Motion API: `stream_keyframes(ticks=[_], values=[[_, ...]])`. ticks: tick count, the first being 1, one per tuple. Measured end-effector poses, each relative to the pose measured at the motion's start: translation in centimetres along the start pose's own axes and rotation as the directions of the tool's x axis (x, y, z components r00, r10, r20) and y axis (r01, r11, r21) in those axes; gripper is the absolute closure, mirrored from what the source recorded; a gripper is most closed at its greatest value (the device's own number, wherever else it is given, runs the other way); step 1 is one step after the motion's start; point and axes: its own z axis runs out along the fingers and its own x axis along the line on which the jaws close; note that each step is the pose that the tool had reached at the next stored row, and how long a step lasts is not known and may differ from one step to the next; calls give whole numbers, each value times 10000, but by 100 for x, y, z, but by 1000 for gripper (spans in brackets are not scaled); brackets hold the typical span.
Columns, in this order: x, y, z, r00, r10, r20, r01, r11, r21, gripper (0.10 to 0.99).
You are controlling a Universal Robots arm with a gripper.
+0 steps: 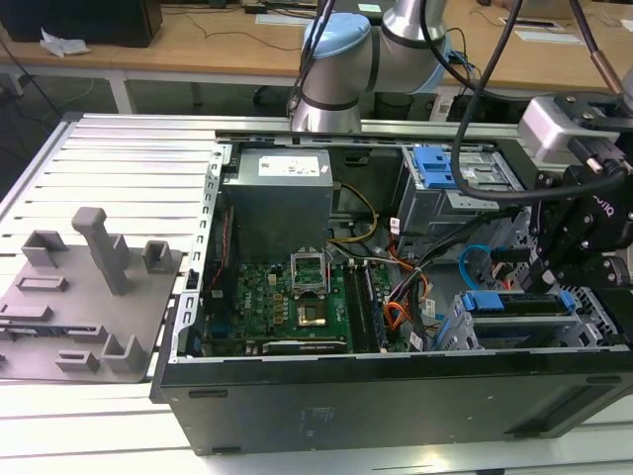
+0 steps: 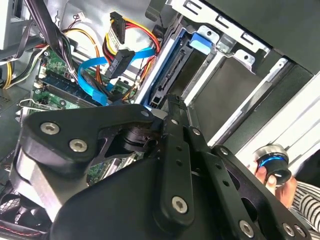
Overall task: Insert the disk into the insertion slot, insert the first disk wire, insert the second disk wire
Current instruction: 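Insert the first disk wire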
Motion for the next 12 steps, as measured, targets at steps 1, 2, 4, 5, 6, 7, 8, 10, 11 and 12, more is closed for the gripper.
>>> stream_keyframes(ticks=[1, 2, 4, 5, 6, 7, 8, 10, 11, 12], values=[[-1, 0, -2, 10000, -1, 2, 1, 10000, 0, 980], [-1, 0, -2, 10000, 0, 3, 0, 10000, 0, 980], [-1, 0, -3, 10000, 0, 1, 0, 10000, 0, 980], [-1, 0, -4, 10000, 0, 1, 0, 10000, 0, 980], [-3, 0, -8, 10000, 0, -2, 0, 10000, 0, 980], [-5, 1, -22, 10000, 0, -4, 0, 10000, 0, 980], [-6, 2, -31, 10000, 0, 0, 0, 10000, 0, 980], [-8, 2, -38, 10000, 0, -1, 0, 10000, 0, 980], [-9, 2, -42, 10000, 0, -3, 0, 10000, 0, 980], [-9, 2, -49, 10000, 0, -7, 0, 10000, 0, 980]])
